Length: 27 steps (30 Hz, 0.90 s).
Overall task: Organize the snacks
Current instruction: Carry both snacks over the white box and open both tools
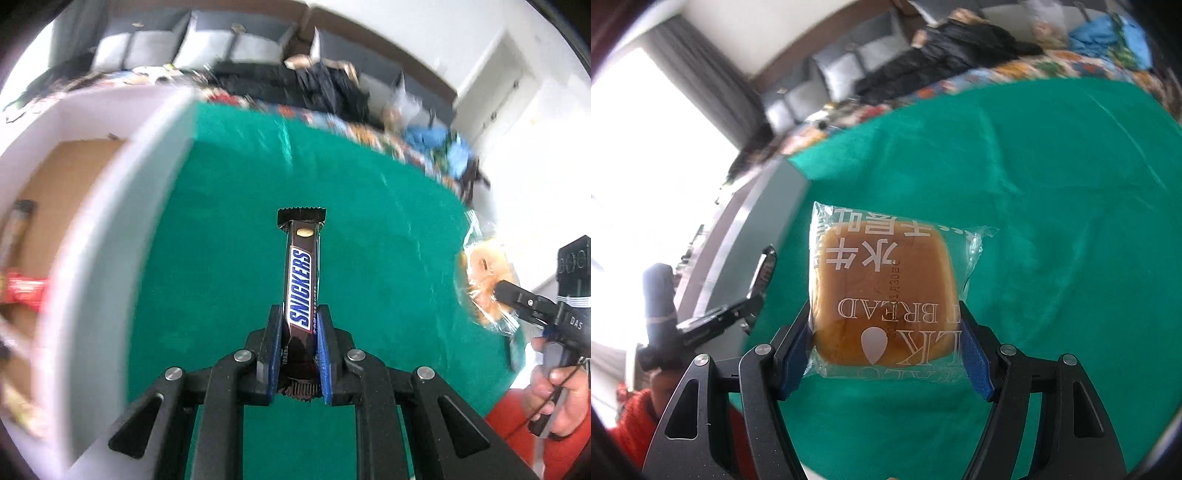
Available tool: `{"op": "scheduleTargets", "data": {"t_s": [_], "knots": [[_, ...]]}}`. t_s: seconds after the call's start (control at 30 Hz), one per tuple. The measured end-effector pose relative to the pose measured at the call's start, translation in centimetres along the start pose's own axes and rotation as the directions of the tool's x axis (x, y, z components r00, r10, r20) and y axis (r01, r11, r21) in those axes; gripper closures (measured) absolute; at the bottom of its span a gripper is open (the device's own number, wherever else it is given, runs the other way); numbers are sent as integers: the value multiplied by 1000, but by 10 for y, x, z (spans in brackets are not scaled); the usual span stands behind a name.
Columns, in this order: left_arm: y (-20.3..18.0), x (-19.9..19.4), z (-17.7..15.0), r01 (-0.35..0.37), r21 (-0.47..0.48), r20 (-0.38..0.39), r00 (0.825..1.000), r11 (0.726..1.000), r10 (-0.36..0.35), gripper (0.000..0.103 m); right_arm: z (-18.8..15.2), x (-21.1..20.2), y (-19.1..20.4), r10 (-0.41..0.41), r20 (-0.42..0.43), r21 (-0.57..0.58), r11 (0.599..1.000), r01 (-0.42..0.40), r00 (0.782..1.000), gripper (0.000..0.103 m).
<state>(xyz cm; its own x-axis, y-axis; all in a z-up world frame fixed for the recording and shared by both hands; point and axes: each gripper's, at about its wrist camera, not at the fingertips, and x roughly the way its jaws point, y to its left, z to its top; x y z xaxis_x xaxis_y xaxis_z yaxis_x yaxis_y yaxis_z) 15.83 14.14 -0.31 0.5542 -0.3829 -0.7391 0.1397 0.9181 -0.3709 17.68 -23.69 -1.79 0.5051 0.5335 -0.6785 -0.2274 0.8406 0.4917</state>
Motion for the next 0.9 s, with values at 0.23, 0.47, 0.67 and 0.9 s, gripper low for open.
{"op": "scheduleTargets", "data": {"t_s": [0.23, 0.47, 0.67, 0.9], "knots": [[96, -100, 16, -224, -91, 99, 967, 970, 233, 86, 40, 31, 166, 239, -24, -208, 948, -239, 971, 30], [168, -141, 5, -411, -242, 108, 889, 879, 445, 9, 64, 111, 326, 251, -46, -360, 899, -251, 967, 17], [164, -154, -11, -414, -236, 156, 877, 879, 455, 8, 63, 119, 350, 229, -25, -386, 896, -220, 973, 17], [136, -149, -15, -444, -188, 162, 866, 876, 474, 7, 26, 106, 328, 147, -35, -449, 881, -147, 988, 17]]}}
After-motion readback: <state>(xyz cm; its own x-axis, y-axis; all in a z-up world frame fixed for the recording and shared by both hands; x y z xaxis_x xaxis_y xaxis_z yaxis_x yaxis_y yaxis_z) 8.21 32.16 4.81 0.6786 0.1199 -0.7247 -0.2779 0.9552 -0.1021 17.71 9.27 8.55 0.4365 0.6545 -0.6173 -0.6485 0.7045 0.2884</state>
